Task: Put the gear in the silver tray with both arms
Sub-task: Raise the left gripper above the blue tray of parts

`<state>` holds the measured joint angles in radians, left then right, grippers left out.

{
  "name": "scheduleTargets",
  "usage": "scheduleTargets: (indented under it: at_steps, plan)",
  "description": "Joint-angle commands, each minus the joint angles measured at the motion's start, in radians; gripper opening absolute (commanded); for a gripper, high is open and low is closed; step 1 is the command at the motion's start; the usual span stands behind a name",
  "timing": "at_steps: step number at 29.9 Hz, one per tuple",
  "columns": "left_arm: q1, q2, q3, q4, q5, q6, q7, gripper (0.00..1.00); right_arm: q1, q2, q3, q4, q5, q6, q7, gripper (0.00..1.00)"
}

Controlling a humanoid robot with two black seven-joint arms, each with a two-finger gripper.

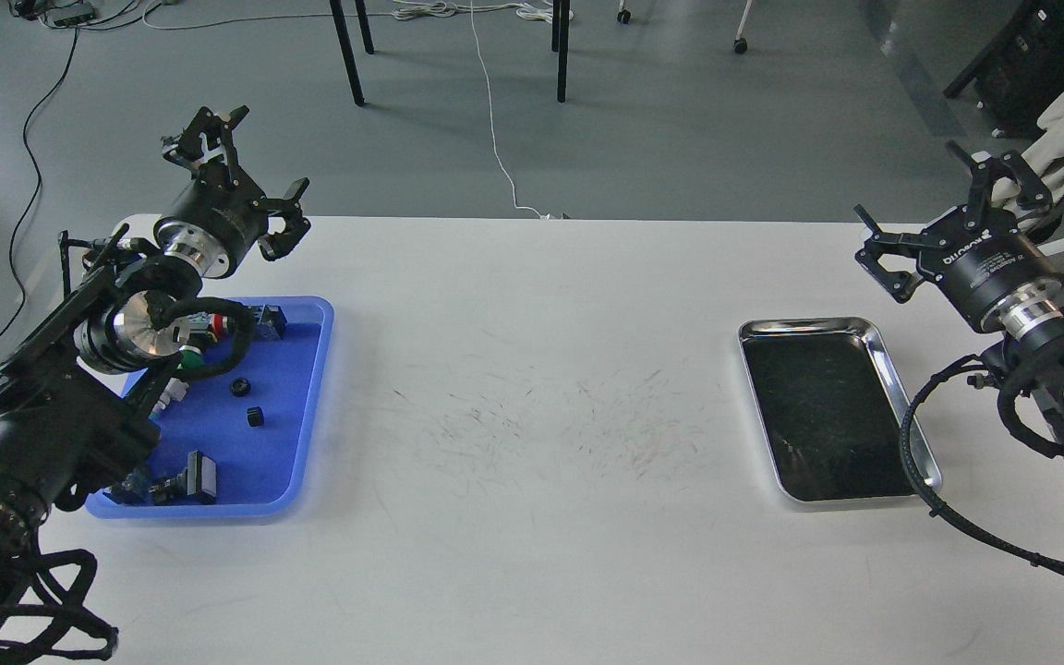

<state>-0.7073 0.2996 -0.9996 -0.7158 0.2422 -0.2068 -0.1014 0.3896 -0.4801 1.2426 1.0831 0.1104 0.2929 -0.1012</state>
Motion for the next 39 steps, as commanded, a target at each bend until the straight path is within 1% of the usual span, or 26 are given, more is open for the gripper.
scheduleTargets:
  at_steps: [1, 15, 18, 21, 23, 26, 29, 31, 35, 39]
  plan:
    - [-0.003, -0.002, -0.001, -0.001, -0.003, 0.009, 0.0, 0.98, 0.0, -0.008, -0.002, 0.001, 0.0, 0.0, 0.0, 0.99]
    - [-0.037, 0.004, -0.001, 0.035, -0.006, 0.004, 0.0, 0.98, 0.002, -0.015, -0.003, 0.003, 0.0, 0.002, -0.002, 0.99]
    - [-0.054, 0.016, -0.001, 0.035, -0.007, 0.0, 0.017, 0.98, 0.002, -0.015, -0.005, 0.005, 0.0, 0.002, -0.002, 0.99]
    - [-0.057, 0.029, 0.01, 0.039, 0.008, 0.0, 0.02, 0.98, 0.002, -0.017, -0.003, 0.005, 0.0, 0.002, -0.002, 0.99]
    - [-0.057, 0.03, 0.03, 0.038, 0.006, -0.011, 0.019, 0.98, 0.002, -0.017, -0.003, 0.005, 0.0, 0.002, -0.002, 0.99]
    - [-0.057, 0.032, 0.042, 0.026, 0.006, -0.061, 0.014, 0.98, 0.002, -0.018, -0.008, 0.009, 0.0, 0.0, -0.002, 0.99]
    - [-0.055, 0.052, 0.045, 0.003, 0.011, -0.069, 0.015, 0.98, 0.002, -0.02, -0.006, 0.017, 0.0, -0.003, 0.0, 0.99]
    - [-0.047, 0.081, 0.068, -0.023, 0.032, -0.066, 0.017, 0.98, 0.0, -0.012, 0.0, 0.012, -0.001, -0.004, 0.003, 0.99]
    - [-0.047, 0.141, 0.186, -0.068, 0.077, -0.066, 0.014, 0.98, -0.002, -0.015, 0.0, 0.014, -0.001, -0.003, 0.017, 0.99]
    - [-0.05, 0.165, 0.208, -0.073, 0.083, -0.066, 0.017, 0.98, 0.0, -0.021, -0.002, 0.014, -0.001, -0.003, 0.015, 0.99]
